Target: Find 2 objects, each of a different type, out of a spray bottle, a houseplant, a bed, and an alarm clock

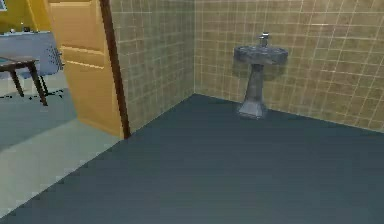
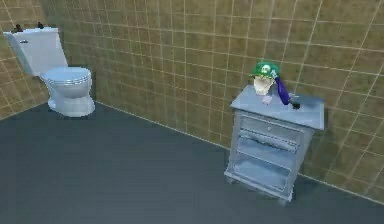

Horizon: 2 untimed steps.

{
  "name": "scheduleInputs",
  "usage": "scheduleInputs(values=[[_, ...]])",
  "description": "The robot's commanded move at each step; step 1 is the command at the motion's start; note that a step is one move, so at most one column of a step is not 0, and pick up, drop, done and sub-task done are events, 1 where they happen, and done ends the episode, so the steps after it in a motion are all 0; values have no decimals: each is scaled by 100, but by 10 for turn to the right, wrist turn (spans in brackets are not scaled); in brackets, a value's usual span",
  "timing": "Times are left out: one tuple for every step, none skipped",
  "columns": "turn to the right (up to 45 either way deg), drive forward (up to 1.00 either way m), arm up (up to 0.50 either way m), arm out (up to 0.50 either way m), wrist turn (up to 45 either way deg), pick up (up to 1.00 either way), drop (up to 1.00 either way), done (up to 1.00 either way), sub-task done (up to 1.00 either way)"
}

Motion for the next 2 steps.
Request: scheduleInputs(values=[[450, 0, 0, 0, 0, 0, 0, 0, 0], [450, 0, 0, 0, 0, 0, 0, 0, 0]])
